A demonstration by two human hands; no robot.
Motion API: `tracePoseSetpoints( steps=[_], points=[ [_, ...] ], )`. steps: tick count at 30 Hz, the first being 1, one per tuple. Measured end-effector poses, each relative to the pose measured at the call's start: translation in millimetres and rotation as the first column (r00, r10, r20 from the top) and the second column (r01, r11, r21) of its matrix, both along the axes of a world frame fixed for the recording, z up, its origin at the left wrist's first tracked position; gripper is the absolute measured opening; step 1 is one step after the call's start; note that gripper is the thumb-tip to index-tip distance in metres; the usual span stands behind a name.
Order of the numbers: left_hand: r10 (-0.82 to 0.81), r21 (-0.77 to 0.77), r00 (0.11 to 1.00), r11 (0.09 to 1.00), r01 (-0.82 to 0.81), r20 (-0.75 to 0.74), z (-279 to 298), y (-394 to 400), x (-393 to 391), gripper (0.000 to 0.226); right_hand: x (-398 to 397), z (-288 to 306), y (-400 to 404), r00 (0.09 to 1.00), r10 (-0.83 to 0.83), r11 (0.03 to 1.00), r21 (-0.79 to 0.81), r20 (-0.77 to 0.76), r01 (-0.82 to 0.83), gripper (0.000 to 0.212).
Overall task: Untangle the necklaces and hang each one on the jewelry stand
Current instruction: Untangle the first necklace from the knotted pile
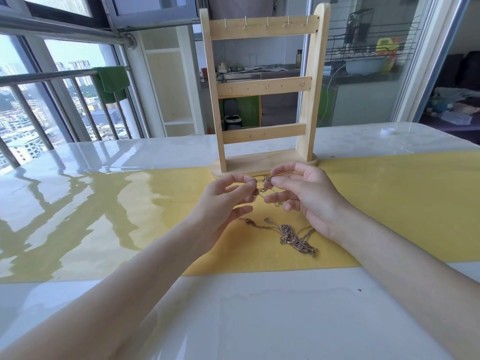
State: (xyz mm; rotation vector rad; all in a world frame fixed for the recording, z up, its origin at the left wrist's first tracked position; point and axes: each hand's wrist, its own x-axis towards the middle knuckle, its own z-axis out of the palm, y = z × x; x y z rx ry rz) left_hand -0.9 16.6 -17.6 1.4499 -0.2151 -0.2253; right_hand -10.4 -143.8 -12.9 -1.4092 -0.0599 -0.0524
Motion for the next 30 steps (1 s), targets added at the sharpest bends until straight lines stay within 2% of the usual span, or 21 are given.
tracePoseSetpoints(
  steps=[6, 14, 23, 25, 30],
  points=[
    [0.012, 0.073, 0.999, 0.997, -0.016, 0.043, -3.2, -1.6, 1.1, 0.006, -0.8, 0.4, 1.0, 0.994, -0.110, 0.994, 0.027, 0.024, 0.110, 0.012],
    [0.080, 0.076, 0.997, 0.994, -0.079, -0.006, -3.9, 0.9, 4.3, 0.007, 0.0, 0.3, -0.6, 0.991, -0.136, 0.990, 0.029, 0.017, 0.136, 0.016],
    [0.199, 0.088, 0.980, 0.976, -0.200, 0.015, -4.0, 1.1, 6.5, 0.007, 2.4, 0.9, -0.9, 0.984, -0.175, 0.981, 0.075, -0.030, 0.177, 0.017],
    [0.184, 0.039, 0.983, 0.982, -0.183, -0.023, -2.9, 0.8, 6.4, 0.008, 3.0, 0.7, -0.9, 0.986, -0.161, 0.981, 0.107, -0.034, 0.164, 0.017],
    [0.104, -0.241, 0.970, 0.957, -0.158, -0.221, 3.3, 2.8, 7.8, 0.003, 2.1, 3.6, -0.4, 0.996, -0.068, 0.964, 0.254, -0.063, 0.082, 0.024]
  ],
)
